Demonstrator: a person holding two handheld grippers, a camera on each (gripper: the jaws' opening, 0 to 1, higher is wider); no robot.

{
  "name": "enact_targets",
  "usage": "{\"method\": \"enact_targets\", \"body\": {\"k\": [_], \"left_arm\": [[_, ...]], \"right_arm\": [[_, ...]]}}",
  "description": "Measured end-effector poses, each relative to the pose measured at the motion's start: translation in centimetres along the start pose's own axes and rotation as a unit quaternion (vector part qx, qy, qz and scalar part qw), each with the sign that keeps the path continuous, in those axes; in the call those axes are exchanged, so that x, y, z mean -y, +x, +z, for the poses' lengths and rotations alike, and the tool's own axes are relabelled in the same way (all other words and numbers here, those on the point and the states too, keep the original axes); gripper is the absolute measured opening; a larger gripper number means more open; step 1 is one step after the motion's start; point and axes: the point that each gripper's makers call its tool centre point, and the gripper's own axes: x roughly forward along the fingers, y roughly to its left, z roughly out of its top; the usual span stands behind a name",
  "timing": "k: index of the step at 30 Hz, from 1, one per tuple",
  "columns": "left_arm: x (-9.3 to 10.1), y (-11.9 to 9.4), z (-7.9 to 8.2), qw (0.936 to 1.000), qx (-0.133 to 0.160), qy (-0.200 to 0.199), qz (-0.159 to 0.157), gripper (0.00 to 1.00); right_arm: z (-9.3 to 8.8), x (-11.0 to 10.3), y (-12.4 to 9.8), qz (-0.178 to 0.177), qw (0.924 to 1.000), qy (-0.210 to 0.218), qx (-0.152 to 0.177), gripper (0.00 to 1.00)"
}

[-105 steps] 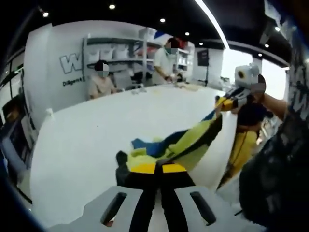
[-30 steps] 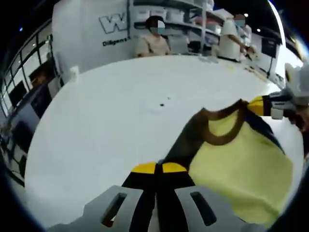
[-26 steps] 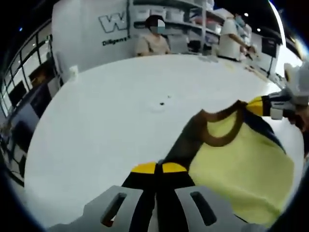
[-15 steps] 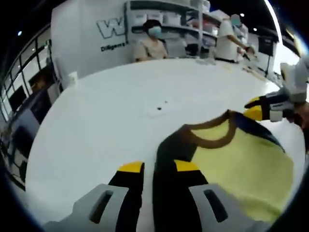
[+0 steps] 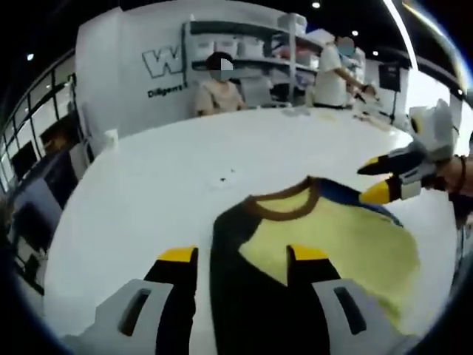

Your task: Fold the garment on the visible template until the final outline fits inside the template.

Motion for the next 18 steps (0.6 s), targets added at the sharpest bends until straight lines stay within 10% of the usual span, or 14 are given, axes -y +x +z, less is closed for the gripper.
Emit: {"method": "enact_targets", "body": {"k": [18], "left_arm": [[4.7,-4.6,-5.0,0.9963,-0.018,-0.077,0.034,0.33]], "right_arm": [[-2.5,-1.7,-4.5,-0.002,0.9999,-0.014,0.002,0.48]]}}
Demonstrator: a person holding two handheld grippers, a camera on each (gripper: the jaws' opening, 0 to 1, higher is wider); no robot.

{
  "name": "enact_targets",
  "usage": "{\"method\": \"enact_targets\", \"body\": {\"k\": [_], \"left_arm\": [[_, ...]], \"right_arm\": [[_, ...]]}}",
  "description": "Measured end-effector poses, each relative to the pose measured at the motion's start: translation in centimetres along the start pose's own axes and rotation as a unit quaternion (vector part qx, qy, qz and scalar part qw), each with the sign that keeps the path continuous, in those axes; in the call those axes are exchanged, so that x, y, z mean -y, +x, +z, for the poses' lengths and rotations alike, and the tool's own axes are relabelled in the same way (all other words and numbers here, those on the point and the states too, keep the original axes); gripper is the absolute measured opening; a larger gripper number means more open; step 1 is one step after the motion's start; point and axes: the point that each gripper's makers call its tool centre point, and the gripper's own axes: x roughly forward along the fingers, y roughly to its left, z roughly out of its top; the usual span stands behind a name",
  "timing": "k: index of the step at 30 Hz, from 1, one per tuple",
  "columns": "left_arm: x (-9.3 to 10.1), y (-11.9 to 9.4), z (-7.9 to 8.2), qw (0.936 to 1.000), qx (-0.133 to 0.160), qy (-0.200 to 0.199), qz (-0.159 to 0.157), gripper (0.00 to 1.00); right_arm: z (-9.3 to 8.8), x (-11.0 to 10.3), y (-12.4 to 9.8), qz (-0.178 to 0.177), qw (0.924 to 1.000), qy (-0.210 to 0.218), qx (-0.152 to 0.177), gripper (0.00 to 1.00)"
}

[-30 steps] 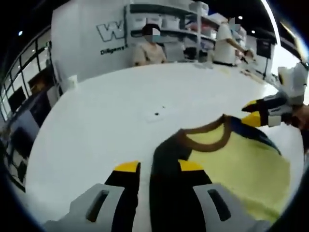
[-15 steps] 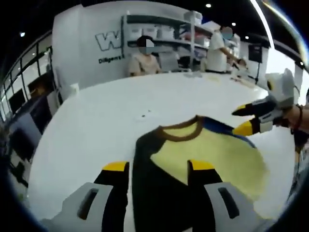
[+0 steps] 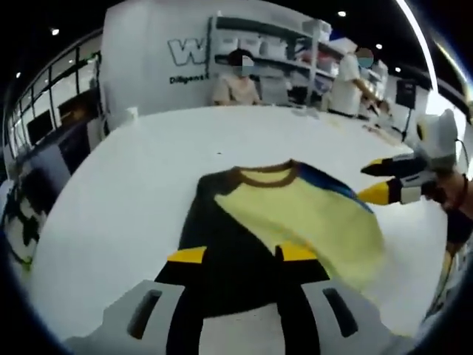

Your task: Fold the garment on the visible template until the final outline fits inside the template.

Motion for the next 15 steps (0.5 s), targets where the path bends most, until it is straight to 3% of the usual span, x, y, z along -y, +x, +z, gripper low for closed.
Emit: {"method": "enact_targets", "body": {"k": [5,8,12,15], "left_arm": [[0.2,-0.5,-0.3,0.9998,0.0,0.009,0.017,0.2],[0.5,-0.5,-1.5,0.9995,-0.006,-0.021,0.023,0.2],[0.7,0.0,-2.1,0.9992,-0.019,-0.029,0.018,0.15],[0.7,0.5,-2.5,0.9991,-0.027,-0.028,0.018,0.16]], "right_arm": [[-0.3,-0.2,-0.1,-0.001,1.0,-0.001,0.0,0.48],[-1.3,-0.3,-0.5,-0.002,1.0,-0.001,-0.007,0.49],[-1.9,-0.6,-0.9,0.0,0.9999,0.006,-0.013,0.49],[-2.1,-0.6,-0.9,0.002,0.9998,0.009,-0.016,0.51]]}}
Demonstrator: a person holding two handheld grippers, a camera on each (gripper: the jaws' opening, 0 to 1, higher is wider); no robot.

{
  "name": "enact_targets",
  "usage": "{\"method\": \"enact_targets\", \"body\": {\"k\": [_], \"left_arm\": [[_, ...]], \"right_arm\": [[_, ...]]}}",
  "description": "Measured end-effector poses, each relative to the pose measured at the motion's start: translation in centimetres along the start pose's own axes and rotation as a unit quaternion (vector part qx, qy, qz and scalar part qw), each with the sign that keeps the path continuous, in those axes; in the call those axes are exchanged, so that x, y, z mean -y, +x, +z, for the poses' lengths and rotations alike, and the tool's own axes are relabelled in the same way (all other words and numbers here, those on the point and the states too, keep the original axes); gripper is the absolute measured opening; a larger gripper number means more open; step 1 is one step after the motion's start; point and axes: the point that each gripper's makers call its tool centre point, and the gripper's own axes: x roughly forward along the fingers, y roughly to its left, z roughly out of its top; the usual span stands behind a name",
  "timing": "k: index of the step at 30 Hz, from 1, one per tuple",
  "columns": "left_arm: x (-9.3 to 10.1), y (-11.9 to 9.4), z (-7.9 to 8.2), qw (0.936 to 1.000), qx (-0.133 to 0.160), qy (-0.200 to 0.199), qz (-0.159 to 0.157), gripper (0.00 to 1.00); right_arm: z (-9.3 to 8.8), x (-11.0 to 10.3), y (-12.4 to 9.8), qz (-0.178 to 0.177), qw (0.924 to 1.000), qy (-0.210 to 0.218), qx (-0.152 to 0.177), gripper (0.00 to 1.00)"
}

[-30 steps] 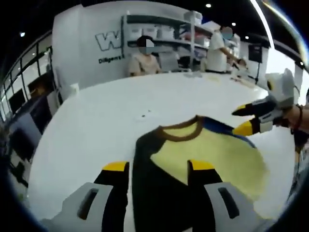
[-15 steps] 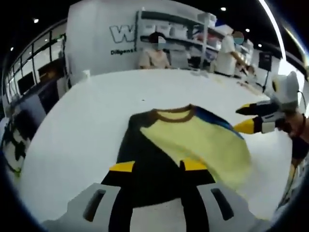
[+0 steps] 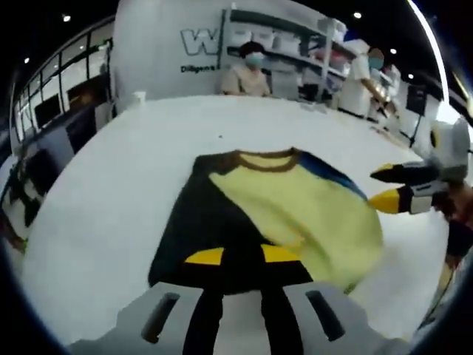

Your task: Fold the garment on the visible template until the final outline fits inside the template.

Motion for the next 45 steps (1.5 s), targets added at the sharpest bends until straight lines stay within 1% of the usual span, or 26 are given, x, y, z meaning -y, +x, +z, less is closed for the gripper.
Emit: {"method": "enact_targets", "body": {"k": [2,3,5,6,8,9,12,16,17,19,20,22,23,24,26,27,29,30,32,36,39,40,41,42,44,45], "left_arm": [[0.5,0.1,-0.6,0.9999,-0.009,-0.002,-0.006,0.18],[0.5,0.1,-0.7,0.9999,-0.007,-0.003,-0.008,0.19],[0.6,0.0,-0.4,1.0,-0.004,0.0,-0.006,0.22],[0.6,0.0,-0.2,1.0,-0.001,-0.004,-0.006,0.23],[1.1,0.1,-0.1,0.9996,-0.006,-0.02,-0.017,0.25],[1.1,0.1,-0.1,0.9996,-0.005,-0.023,-0.015,0.27],[1.6,-0.5,0.1,0.9993,-0.002,-0.031,-0.021,0.29],[1.2,0.4,-0.6,0.9988,-0.021,-0.042,-0.012,0.25],[1.0,1.2,-1.0,0.9977,-0.025,-0.059,-0.02,0.22],[1.1,1.1,-1.2,0.9977,-0.031,-0.056,-0.02,0.09],[1.2,1.3,-1.4,0.9974,-0.037,-0.059,-0.022,0.0],[1.3,1.3,-1.7,0.9958,-0.043,-0.075,-0.028,0.0],[1.3,1.3,-1.6,0.9956,-0.041,-0.08,-0.027,0.0],[1.2,1.1,-1.4,0.996,-0.039,-0.076,-0.027,0.0],[1.0,0.3,-1.1,0.9962,-0.031,-0.077,-0.026,0.0],[0.8,0.1,-1.0,0.9963,-0.03,-0.077,-0.026,0.0],[-0.4,-0.3,-0.8,0.9962,-0.021,-0.081,-0.024,0.0],[-0.6,-0.3,-0.8,0.9962,-0.019,-0.081,-0.023,0.0],[-1.9,-1.2,-0.1,0.9957,-0.015,-0.09,-0.018,0.0],[-3.3,-1.6,0.7,0.995,-0.013,-0.097,-0.018,0.0],[-4.9,-1.7,1.8,0.9941,-0.02,-0.102,-0.03,0.0],[-4.9,-2.3,2.0,0.9941,-0.024,-0.1,-0.032,0.0],[-5.0,-2.5,2.1,0.9941,-0.033,-0.095,-0.04,0.0],[-6.0,-2.6,2.8,0.9941,-0.029,-0.098,-0.037,0.0],[-6.4,-3.1,3.2,0.9931,-0.039,-0.101,-0.045,0.0],[-6.9,-3.5,3.7,0.9932,-0.035,-0.103,-0.042,0.0]], "right_arm": [[-0.1,0.0,-0.1,-0.001,1.0,0.002,0.0,0.51],[-0.3,0.1,-0.3,-0.001,1.0,0.005,-0.002,0.51],[-0.4,0.1,-0.4,0.0,1.0,0.007,-0.004,0.52],[-0.5,0.1,-0.4,0.0,1.0,0.007,-0.004,0.53],[-0.7,0.0,-0.4,0.002,0.9999,0.012,-0.006,0.54],[-0.9,0.0,-0.5,0.002,0.9999,0.014,-0.009,0.54],[-1.2,-0.2,-0.7,0.005,0.9998,0.016,-0.011,0.54],[-1.6,-0.2,-0.9,0.004,0.9996,0.026,-0.013,0.53],[-1.9,-0.2,-0.9,0.004,0.9992,0.035,-0.016,0.52],[-2.2,0.0,-0.8,0.0,0.999,0.042,-0.019,0.49],[-2.3,0.0,-0.8,0.0,0.9986,0.048,-0.021,0.47],[-2.5,0.0,-0.7,0.002,0.9981,0.057,-0.024,0.41],[-2.7,-0.4,-0.7,0.01,0.9976,0.063,-0.027,0.37],[-2.7,-0.5,-0.7,0.013,0.9974,0.065,-0.029,0.33],[-3.3,-0.3,-0.6,0.01,0.9965,0.072,-0.04,0.29],[-3.6,-0.2,-0.6,0.01,0.996,0.076,-0.045,0.29],[-4.1,0.0,-0.6,0.008,0.9951,0.087,-0.046,0.3],[-4.2,0.0,-0.6,0.007,0.9949,0.09,-0.045,0.29],[-4.4,0.5,-0.5,0.005,0.9935,0.104,-0.046,0.28],[-4.7,0.5,-0.2,0.008,0.992,0.115,-0.052,0.26],[-4.9,0.2,0.1,0.015,0.9893,0.133,-0.058,0.25],[-5.0,0.0,0.2,0.017,0.9885,0.137,-0.062,0.25],[-5.2,0.0,0.8,0.017,0.9881,0.138,-0.065,0.24],[-5.2,0.0,1.0,0.017,0.9882,0.137,-0.066,0.23],[-5.5,-0.4,1.2,0.02,0.9877,0.136,-0.075,0.2],[-5.5,-0.5,1.4,0.019,0.9874,0.137,-0.076,0.19]]}}
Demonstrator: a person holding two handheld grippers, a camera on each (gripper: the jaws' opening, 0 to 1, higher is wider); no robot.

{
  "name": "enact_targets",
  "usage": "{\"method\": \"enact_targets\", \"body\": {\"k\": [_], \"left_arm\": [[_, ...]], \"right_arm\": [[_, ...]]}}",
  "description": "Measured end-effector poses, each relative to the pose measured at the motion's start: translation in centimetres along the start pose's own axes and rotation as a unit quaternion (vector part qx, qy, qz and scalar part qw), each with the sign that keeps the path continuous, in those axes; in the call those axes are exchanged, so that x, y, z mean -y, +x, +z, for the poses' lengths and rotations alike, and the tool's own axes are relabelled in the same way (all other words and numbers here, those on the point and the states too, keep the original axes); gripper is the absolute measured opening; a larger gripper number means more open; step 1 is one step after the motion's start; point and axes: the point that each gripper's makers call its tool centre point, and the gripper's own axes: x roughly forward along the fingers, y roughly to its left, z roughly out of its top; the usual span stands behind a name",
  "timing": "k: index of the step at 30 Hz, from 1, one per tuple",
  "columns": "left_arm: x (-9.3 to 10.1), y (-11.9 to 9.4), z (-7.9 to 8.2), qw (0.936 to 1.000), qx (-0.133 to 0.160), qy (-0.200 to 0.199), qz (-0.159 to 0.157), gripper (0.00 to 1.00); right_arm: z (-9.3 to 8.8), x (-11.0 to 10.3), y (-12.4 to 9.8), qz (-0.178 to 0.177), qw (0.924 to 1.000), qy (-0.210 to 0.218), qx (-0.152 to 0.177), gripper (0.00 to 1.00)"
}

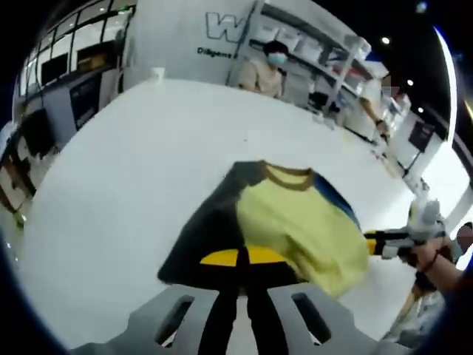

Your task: Fold the garment on the visible template until the final outline fits inside the template.

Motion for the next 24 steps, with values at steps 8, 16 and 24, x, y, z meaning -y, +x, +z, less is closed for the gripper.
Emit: {"method": "enact_targets", "body": {"k": [8,16,24], "left_arm": [[-3.1,-1.4,1.9,0.9998,-0.017,0.006,0.004,0.0],[-9.3,-1.5,4.8,0.9971,-0.016,0.042,0.062,0.0],[-14.6,-0.1,6.0,0.9812,-0.002,0.107,0.161,0.0]], "right_arm": [[-0.1,-0.3,0.4,-0.001,1.0,0.004,-0.006,0.15],[-0.1,-0.3,0.4,-0.003,1.0,0.001,-0.009,0.14],[0.0,-0.4,0.5,-0.001,1.0,-0.004,-0.008,0.06]]}}
